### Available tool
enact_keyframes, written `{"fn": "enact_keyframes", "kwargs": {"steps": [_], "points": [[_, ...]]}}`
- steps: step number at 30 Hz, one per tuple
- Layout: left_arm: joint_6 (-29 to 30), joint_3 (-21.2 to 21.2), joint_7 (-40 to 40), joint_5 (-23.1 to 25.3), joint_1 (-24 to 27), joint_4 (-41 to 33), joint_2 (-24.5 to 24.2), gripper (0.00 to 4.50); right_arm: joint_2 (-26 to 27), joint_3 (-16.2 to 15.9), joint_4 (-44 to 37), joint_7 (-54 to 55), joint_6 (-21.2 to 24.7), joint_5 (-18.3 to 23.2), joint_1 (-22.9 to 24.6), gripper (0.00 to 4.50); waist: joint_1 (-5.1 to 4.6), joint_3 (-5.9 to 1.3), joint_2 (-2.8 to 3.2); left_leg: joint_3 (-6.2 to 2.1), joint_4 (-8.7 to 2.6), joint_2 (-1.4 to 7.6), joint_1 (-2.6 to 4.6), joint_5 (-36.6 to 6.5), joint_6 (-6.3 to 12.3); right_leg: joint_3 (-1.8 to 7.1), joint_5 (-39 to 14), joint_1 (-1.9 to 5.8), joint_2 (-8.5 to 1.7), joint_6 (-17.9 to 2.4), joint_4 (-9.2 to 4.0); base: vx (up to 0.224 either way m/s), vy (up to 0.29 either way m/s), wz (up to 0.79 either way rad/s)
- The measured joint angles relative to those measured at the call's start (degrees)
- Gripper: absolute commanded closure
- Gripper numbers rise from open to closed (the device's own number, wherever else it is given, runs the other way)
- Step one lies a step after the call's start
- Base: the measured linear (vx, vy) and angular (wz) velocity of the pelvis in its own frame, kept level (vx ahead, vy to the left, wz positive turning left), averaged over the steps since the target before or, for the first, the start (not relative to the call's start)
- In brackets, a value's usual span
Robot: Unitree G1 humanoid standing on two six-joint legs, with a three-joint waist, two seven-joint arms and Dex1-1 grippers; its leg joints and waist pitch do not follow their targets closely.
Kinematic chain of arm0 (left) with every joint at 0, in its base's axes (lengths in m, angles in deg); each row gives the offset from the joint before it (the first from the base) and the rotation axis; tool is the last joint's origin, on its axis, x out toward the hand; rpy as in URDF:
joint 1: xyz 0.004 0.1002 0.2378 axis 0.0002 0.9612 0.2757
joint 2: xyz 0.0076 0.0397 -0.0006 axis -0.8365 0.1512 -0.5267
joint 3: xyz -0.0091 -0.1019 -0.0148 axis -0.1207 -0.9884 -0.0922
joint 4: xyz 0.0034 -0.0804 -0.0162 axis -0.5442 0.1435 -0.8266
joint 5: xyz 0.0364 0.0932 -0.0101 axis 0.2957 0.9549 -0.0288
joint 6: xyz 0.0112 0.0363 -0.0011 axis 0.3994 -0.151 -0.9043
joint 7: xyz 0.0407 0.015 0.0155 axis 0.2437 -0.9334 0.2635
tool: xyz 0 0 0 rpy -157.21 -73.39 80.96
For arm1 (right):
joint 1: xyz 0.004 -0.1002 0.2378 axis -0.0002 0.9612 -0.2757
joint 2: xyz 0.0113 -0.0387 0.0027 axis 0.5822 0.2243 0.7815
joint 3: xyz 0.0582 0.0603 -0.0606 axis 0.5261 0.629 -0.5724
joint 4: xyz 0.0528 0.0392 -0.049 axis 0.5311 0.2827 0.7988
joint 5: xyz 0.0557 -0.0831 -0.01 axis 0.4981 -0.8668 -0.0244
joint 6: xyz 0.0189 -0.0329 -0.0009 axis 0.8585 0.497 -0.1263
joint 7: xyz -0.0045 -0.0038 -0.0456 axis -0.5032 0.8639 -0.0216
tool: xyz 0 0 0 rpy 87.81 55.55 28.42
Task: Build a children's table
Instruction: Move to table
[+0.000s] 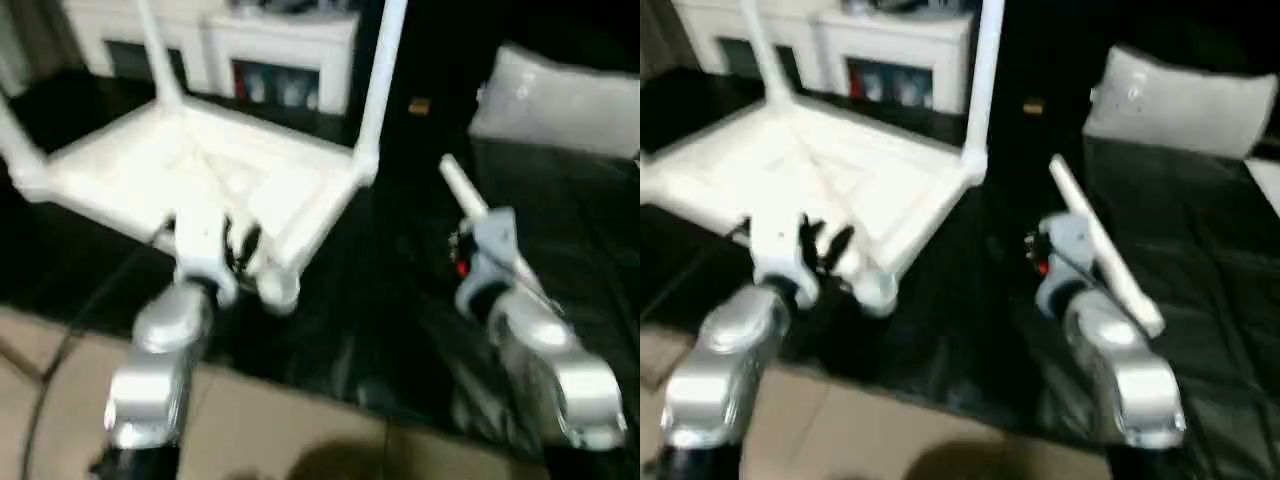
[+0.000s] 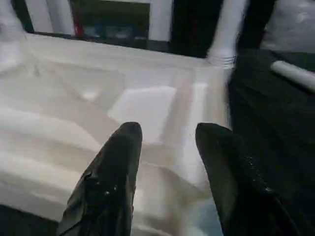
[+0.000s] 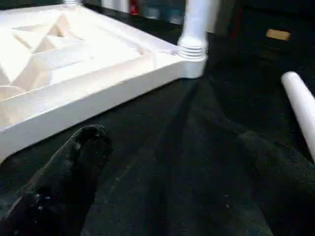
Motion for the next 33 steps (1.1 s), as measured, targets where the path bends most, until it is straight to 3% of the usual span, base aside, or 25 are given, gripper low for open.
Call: {"fn": "enact_keyframes", "kwargs": {"steps": [1, 2, 4, 5, 6, 7, 8, 9, 10, 11, 12, 13, 15, 16, 17, 18, 19, 20, 21, 22, 24, 25, 28, 31, 33], "points": [[0.0, 0.0, 0.0, 0.0, -0.1, 0.0, -0.4, 2.08, 0.1, -0.3, 0.1, -0.2, -0.1, -0.2, -0.4, 0.0, -0.28, 0.35, 1.1, -1.03, -0.57, 1.45, -0.01, 0.8, -2.04, -2.73, 0.4, 1.51, 0.15, -0.6, -1.5, -0.11, -0.144, 0.52], [0.1, -0.3, -0.1, 0.0, -0.1, 0.0, -1.0, 2.08, 0.5, -0.6, 0.1, -0.4, -0.1, -0.3, -0.7, 0.0, -0.51, 0.77, 1.97, -2.73, -0.83, 1.8, -0.05, 1.4, -2.92, -3.69, -0.4, 2.56, 0.95, -0.8, -1.57, -0.08, -0.119, 0.6], [0.2, -1.0, -0.3, 0.0, -0.3, 0.0, -1.9, 2.08, 1.2, -1.4, 0.1, -0.5, -0.2, -0.3, -0.9, 0.0, -1.37, 1.01, 2.09, -5.75, -1.22, 1.33, -0.11, 2.2, -3.85, 0.3, -4.2, 2.12, 3.42, -2.9, 3.49, -0.021, -0.147, 0.73], [0.4, -2.1, -0.8, 0.1, -0.3, 0.0, -2.1, 2.08, 1.4, -1.8, 0.1, -0.4, -0.3, -0.2, -1.1, 0.0, -1.16, 0.82, 1.59, -7.6, -1.74, 0.57, -0.38, 3.2, -4.65, 3.35, -5.0, 2.36, 4.09, -4.2, 6.15, -0.035, -0.212, 0.77], [0.4, -2.5, -0.8, 0.1, -0.3, 0.0, -2.2, 2.08, 1.4, -1.8, 0.1, -0.3, -0.6, -0.2, -1.2, 0.0, -0.94, 0.49, 0.92, -8.74, -2.32, -0.43, -0.81, 3.9, -5.35, 5.25, -5.7, 2.96, 3.75, -5.7, 4.98, -0.063, -0.278, 0.67], [0.4, -2.6, -0.8, 0.1, -0.4, 0.2, -2.1, 2.08, 1.4, -1.8, 0.2, 0.2, -0.9, -0.2, -1.6, 0.0, -0.45, 0.1, 0.04, -9.37, -3.61, -0.56, -0.9, 4.8, -5.88, 5.93, -6.9, 2.76, 3.93, -3.6, 4.52, -0.063, -0.278, 0.67], [0.4, -2.6, -0.8, 0.2, -0.3, 0.7, -1.9, 2.08, 1.5, -1.8, 0.2, 0.4, -0.9, -0.1, -1.5, 0.0, 0.05, 0.12, 0.07, -9.19, -4.63, 0.04, -0.59, 5.1, -5.26, 5.39, -6.5, 2.91, 4.26, -4.1, 3.93, -0.066, -0.301, 0.42], [0.4, -2.5, -0.8, 0.3, -0.3, 0.8, -1.7, 2.08, 1.3, -1.6, 0.2, 0.6, -0.9, -0.1, -1.2, 0.0, 0.8, 0.07, -0.06, -7.3, -3.16, 0.75, -0.9, 3.6, -2.55, 5.17, -5.9, 3.21, 4.85, -4.8, 3.22, -0.014, -0.284, 0.07], [0.4, -1.9, -0.8, 0.4, -0.5, 0.8, -1.3, 2.08, 1.0, -1.0, 0.6, 1.0, -0.7, -0.2, -0.7, 0.0, 2.07, 0.25, -0.38, -2.53, 5.31, 1.75, -2.47, 1.7, 0.56, 4.99, -5.2, 3.73, 5.21, -5.0, 2.49, -0.014, -0.284, 0.07], [0.4, -1.0, -0.8, 0.4, -0.5, 0.8, -1.2, 2.08, 0.9, -0.6, 0.8, 1.4, -0.5, -0.4, -0.3, 0.0, 2.51, 0.16, -1.01, 0.13, 8.97, 1.25, -2.36, 1.1, 1.14, 4.97, -4.8, 3.93, 5.28, -5.0, 1.83, -0.008, -0.266, -0.07], [0.4, -0.6, -0.8, 0.3, -0.8, 0.7, -1.3, 2.08, 0.8, -0.3, 0.8, 1.5, -0.5, -0.5, -0.5, 0.0, 2.61, -0.06, -1.25, 1.57, 9.42, 0.21, -1.86, 0.4, 1.81, 4.7, -4.1, 3.82, 5.68, -5.2, 1.04, -0.053, -0.242, 0.01], [0.4, -0.2, -0.7, 0.3, -1.3, 0.7, -1.6, 2.08, 0.7, 0.0, 0.8, 1.7, -0.5, -0.7, -0.9, 0.0, 2.48, -0.3, -0.7, 2.93, 7.82, -0.72, -0.56, -0.9, 2.16, 4.16, -3.1, 3.7, 6.76, -5.6, -0.34, -0.053, -0.242, 0.01], [0.4, -0.3, -0.8, 0.4, -1.4, 0.7, -1.9, 2.08, 0.9, -0.1, 0.9, 2.0, -0.4, -1.1, -0.9, 0.0, 1.96, -1.04, 1.41, 3.05, 2.16, -0.7, 1.46, -2.9, 3.95, 2.23, -1.0, 3.92, 10.13, -5.8, -4.0, -0.019, -0.22, 0.08], [0.5, -0.4, -0.9, 0.5, -1.5, 1.4, -2.1, 2.08, 1.5, -0.3, 1.0, 2.1, 0.1, -1.2, -0.9, 0.0, 1.29, -0.9, 1.94, 2.08, 1.19, 1.52, 1.55, -2.9, 0.94, 0.41, -0.3, 3.29, 10.67, -2.0, -4.08, -0.004, -0.215, 0.1], [0.6, -0.6, -0.9, 0.5, -1.0, 1.8, -2.2, 2.08, 1.9, -0.8, 1.1, 2.1, 0.4, -1.2, -1.1, 0.0, 0.82, -1.03, 1.94, 1.91, 0.99, 2.24, 1.43, -2.5, 0.35, 0.42, -2.2, 0.81, 9.41, 2.5, 2.23, 0.004, -0.176, 0.04], [0.7, -0.9, -0.9, 0.6, -0.9, 2.2, -2.3, 2.08, 2.2, -1.3, 1.1, 2.2, 0.5, -1.2, -1.1, 0.0, 0.19, -1.12, 2.27, 1.27, 0.72, 2.64, 1.38, -1.9, -0.41, 1.2, -3.4, -1.42, 6.97, 4.1, 8.6, -0.034, -0.143, 0.01], [0.6, -1.2, -0.9, 0.6, -1.3, 2.1, -2.6, 2.08, 2.2, -1.3, 1.2, 2.5, 0.7, -1.2, -1.4, 0.0, 0.07, -1.29, 1.99, 1.12, 0.42, 3.29, 1.24, -1.2, -1.44, 4.06, -3.1, -3.53, 3.26, 3.7, 10.59, -0.034, -0.143, 0.01], [0.4, -1.2, -0.8, 0.7, -1.6, 2.1, -3.0, 2.08, 2.2, -1.1, 1.2, 3.0, 0.9, -1.2, -2.1, 0.0, 0.01, -1.34, 1.87, 1.1, 0.29, 3.3, 0.7, -1.1, -1.52, 5.75, -2.3, -3.59, 0.33, 3.0, 7.14, -0.063, -0.171, 0.08], [0.3, -1.1, -0.7, 0.8, -1.9, 2.0, -3.4, 2.08, 2.1, -0.9, 1.3, 3.5, 1.3, -1.2, -3.0, 0.0, 0.05, -1.39, 0.66, 1.44, 0.39, 3.2, 0.41, -1.0, -1.8, 7.27, -1.2, -3.17, -2.34, 2.0, 2.12, -0.077, -0.23, -0.05], [0.2, -1.1, -0.7, 1.1, -2.0, 1.9, -3.5, 2.08, 1.9, -0.5, 1.5, 4.0, 1.7, -1.2, -3.9, 0.0, 0.3, -1.42, -0.68, 1.84, 0.97, 2.89, -0.15, -1.0, -1.58, 7.48, 3.2, -3.36, -4.17, 6.2, -1.05, -0.077, -0.23, -0.05], [0.5, 0.4, -0.5, 1.2, -1.2, 2.6, -2.9, 2.08, 1.0, 0.6, 2.8, 4.8, 2.9, -1.4, -3.8, 0.0, 1.19, -1.26, -0.77, 1.45, -0.45, 3.52, 0.13, -0.4, 2.87, 7.14, 3.3, -3.33, -3.21, 4.6, -1.08, -0.07, -0.29, -0.1], [0.5, 1.5, 0.1, 1.0, -1.4, 2.6, -3.0, 2.08, 0.6, 1.5, 3.4, 5.5, 3.7, -1.7, -4.5, 0.0, 1.41, -1.26, -0.71, 1.4, -2.04, 3.78, 0.79, 0.4, 2.76, 7.15, 3.7, -3.5, -2.58, 4.1, -1.34, -0.069, -0.3, -0.13], [1.3, 1.9, 2.0, 0.3, -3.3, 2.6, -4.3, 2.08, 0.4, 3.3, 6.1, 7.2, 6.1, -2.1, -8.7, 0.0, 0.7, -1.14, 0.31, 1.34, -3.58, 5.51, 1.18, 2.5, -1.63, 7.01, 4.2, -3.95, -0.84, 3.6, -1.26, -0.097, -0.197, -0.13], [3.5, 2.5, 5.2, 0.3, -5.5, 3.3, -8.2, 1.85, -1.0, 3.9, 11.5, 9.3, 10.9, -3.5, -15.4, 0.0, -0.33, -0.67, 1.04, 1.5, -3.94, 6.31, 1.0, 3.6, -6.84, 6.97, 4.3, -4.41, -0.42, 3.7, -1.15, -0.122, -0.039, -0.06], [4.4, 2.5, 7.1, -0.1, -6.1, 3.4, -9.7, 1.71, -2.0, 3.7, 14.0, 9.5, 12.6, -4.2, -17.9, 0.0, -0.37, -0.21, 1.16, 1.63, -3.81, 6.34, 0.86, 4.1, -7.98, 7.06, 4.3, -4.3, -0.43, 3.7, -1.57, -0.111, 0.049, 0.0]]}}
